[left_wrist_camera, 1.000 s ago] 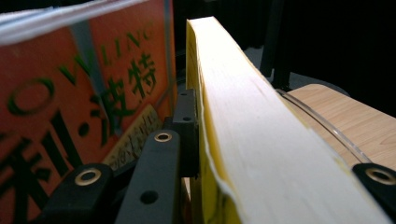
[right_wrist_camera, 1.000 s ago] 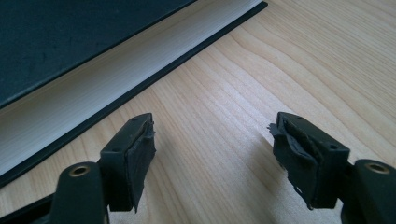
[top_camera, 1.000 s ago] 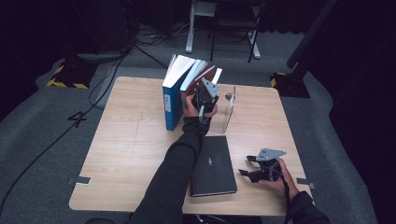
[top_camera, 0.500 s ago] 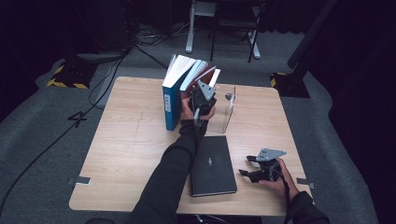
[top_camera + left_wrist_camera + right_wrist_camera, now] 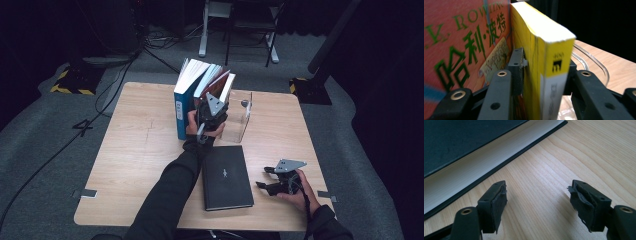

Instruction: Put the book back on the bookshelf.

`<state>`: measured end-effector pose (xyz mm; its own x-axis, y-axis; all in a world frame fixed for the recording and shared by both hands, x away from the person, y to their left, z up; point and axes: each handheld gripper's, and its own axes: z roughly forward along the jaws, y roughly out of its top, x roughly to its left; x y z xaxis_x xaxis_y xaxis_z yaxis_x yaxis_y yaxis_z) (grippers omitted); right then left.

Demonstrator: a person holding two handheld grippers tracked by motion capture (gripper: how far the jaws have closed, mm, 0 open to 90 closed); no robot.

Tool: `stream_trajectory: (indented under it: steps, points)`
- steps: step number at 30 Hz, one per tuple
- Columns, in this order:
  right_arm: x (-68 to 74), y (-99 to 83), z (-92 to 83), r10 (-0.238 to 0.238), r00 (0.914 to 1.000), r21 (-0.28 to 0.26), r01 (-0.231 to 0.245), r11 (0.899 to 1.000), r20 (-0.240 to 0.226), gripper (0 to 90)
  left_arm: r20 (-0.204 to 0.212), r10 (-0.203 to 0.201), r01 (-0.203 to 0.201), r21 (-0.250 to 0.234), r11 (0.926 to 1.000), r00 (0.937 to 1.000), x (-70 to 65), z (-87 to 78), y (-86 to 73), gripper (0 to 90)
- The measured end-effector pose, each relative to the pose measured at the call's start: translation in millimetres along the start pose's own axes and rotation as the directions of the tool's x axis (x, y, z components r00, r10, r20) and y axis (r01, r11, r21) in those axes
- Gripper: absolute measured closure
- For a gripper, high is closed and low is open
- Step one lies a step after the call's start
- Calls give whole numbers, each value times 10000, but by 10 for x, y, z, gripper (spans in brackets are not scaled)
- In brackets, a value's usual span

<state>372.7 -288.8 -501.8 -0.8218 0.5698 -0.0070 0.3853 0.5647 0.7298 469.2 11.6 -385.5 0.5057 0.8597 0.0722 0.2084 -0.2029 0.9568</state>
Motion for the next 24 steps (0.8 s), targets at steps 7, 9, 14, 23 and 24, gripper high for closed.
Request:
stream_trajectory:
  steps: [7,9,14,23,24]
  points:
    - [1,0,0,5,10000,-1,-5,10000,7,299,566,361,-369,132,9992,9977,20,-130,-61,638]
    - [0,0,0,4,10000,-1,-4,10000,5,299,701,386,-397,138,9991,9968,25,-165,-77,633]
    - [1,0,0,9,10000,0,-9,10000,10,299,867,609,-635,270,9976,9944,47,-227,-137,634]
    - [2,0,2,17,10000,-13,-17,10000,23,297,983,1216,-1338,1292,9826,9877,61,-207,-378,637]
    - [2,0,2,19,10000,-12,-19,10000,21,297,946,1261,-1395,1510,9786,9875,60,-187,-407,640]
